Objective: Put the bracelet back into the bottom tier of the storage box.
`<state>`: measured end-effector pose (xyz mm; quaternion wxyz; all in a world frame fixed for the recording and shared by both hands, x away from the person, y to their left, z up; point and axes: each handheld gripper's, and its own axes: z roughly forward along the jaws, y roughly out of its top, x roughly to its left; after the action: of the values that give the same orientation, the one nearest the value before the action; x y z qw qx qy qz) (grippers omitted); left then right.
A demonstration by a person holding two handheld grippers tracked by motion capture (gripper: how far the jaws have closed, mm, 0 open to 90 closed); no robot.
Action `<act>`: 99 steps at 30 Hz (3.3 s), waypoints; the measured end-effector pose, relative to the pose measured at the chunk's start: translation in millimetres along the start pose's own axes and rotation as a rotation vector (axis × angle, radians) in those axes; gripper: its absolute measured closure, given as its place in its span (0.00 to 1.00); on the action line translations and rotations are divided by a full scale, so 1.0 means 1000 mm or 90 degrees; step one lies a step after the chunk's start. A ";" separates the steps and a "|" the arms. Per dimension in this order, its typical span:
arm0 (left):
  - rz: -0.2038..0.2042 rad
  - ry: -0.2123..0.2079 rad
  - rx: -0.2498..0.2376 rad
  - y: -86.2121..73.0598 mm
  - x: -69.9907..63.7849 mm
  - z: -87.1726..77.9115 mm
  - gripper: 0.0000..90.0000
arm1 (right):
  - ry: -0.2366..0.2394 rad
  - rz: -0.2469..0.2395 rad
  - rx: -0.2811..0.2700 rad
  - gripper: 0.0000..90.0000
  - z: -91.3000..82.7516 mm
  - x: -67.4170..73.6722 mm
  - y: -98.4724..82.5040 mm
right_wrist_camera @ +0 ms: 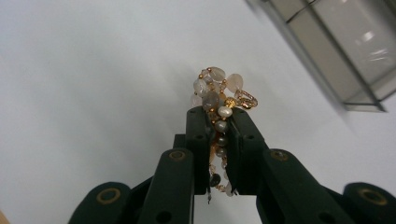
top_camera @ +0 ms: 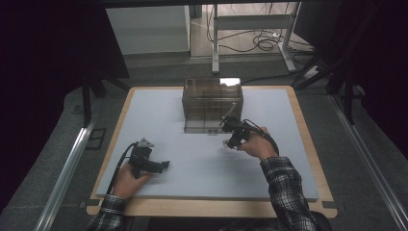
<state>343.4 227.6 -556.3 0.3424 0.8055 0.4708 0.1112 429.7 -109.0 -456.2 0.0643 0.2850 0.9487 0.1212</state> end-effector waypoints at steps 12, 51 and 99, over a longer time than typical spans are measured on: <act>0.001 -0.001 0.000 0.000 0.000 0.000 0.00 | 0.007 -0.001 -0.026 0.87 -0.009 -0.003 0.001; 0.001 -0.001 0.000 0.000 0.000 0.000 0.00 | -0.004 0.005 -0.261 0.87 -0.002 0.000 0.027; 0.000 -0.001 0.002 0.000 0.000 0.000 0.00 | 0.012 0.048 -0.361 0.87 0.070 -0.004 0.093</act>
<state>343.4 227.7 -556.3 0.3419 0.8060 0.4706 0.1099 494.9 -22.8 -498.7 0.1282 0.2897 0.8660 0.3869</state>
